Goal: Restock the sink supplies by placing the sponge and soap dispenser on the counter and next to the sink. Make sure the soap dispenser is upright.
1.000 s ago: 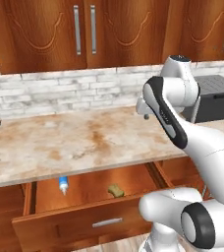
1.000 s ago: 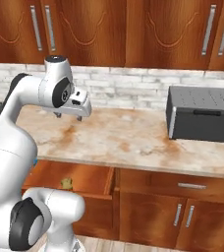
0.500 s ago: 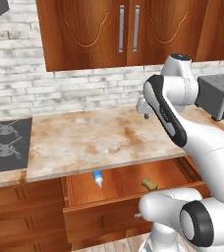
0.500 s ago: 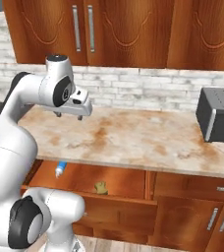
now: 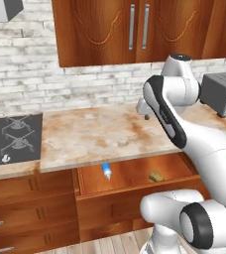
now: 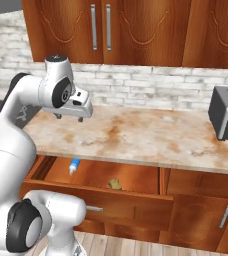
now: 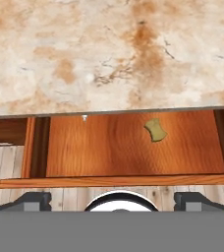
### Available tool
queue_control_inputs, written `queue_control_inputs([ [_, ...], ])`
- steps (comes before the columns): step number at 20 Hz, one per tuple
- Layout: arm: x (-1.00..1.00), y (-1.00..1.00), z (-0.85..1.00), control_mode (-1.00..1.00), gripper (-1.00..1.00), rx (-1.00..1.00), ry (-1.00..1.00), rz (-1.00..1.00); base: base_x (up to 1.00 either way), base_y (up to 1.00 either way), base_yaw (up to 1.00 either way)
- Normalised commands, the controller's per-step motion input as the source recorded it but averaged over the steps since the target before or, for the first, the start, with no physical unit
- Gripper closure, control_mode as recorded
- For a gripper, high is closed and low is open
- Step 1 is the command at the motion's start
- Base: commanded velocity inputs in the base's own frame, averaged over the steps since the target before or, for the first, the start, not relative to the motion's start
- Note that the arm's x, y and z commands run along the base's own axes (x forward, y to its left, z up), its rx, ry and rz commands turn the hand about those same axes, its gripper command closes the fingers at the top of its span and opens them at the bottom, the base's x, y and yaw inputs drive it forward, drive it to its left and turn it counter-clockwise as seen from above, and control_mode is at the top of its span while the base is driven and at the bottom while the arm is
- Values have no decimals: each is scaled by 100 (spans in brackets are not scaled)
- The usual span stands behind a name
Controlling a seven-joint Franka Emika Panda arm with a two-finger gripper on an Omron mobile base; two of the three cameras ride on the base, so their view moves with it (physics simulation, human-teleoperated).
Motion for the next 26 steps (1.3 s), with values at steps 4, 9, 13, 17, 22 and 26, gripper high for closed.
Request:
queue_control_inputs([
  [4, 10, 2, -11, -100, -100, 0, 0, 0, 0, 7, 0],
  [9, 17, 0, -94, -100, -100, 0, 0, 2, 0, 0, 0],
  [13, -4, 4, -100, -100, -100, -5, 5, 3, 0, 0, 0],
  [17, -1, 27, -93, -100, -100, -9, 15, 1, 0, 0, 0],
  [22, 11, 21, -59, -100, -100, -1, 8, 0, 0, 0, 0],
  [26, 2, 6, -64, -100, -100, 0, 1, 0, 0, 0, 0],
])
